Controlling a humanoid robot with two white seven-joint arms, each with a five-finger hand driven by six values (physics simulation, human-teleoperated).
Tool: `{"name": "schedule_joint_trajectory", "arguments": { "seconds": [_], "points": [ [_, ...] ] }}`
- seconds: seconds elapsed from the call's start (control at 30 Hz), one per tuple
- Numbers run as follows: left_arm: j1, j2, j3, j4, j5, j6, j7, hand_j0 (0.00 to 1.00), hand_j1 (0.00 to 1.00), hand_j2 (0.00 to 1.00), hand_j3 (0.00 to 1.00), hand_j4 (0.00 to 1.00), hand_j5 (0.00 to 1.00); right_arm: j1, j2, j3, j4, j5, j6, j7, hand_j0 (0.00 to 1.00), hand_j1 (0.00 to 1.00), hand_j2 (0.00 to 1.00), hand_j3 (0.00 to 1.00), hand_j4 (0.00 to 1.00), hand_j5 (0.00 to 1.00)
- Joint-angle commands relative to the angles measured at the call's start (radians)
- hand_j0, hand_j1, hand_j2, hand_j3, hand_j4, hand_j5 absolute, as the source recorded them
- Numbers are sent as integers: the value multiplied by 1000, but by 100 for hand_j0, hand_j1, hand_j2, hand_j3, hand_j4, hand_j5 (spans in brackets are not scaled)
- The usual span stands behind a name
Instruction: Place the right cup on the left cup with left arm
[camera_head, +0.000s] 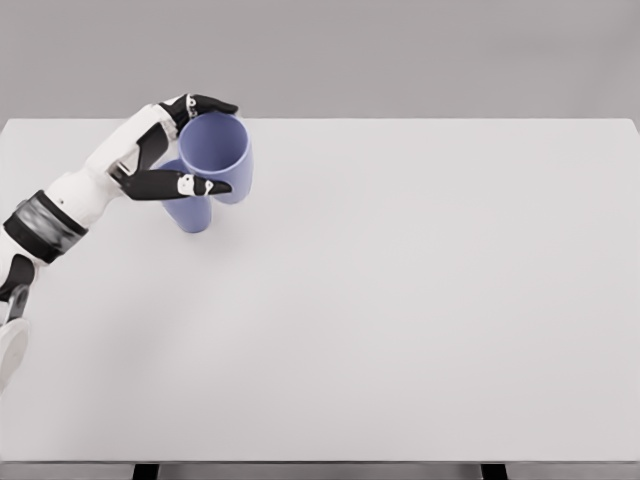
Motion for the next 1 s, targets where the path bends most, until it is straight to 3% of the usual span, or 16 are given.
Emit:
{"name": "schedule_joint_trajectory", "arguments": {
  "seconds": [0.0, 0.23, 0.97],
  "points": [
    [0, 0, 3, 16, 5, 16, -1, 70, 70, 70, 70, 70, 70, 0, 0, -1, 0, -1, 0, 1, 100, 100, 100, 100, 100, 100],
    [-57, 0, 3, 100, 5, 17, -1, 70, 70, 70, 70, 70, 70, 0, 0, 0, 0, -1, 0, 0, 100, 100, 100, 100, 100, 100],
    [-110, 15, 52, 243, 3, 31, 1, 70, 70, 70, 70, 70, 70, 0, 0, -1, 0, -1, 0, 0, 100, 100, 100, 100, 100, 100]
  ]
}}
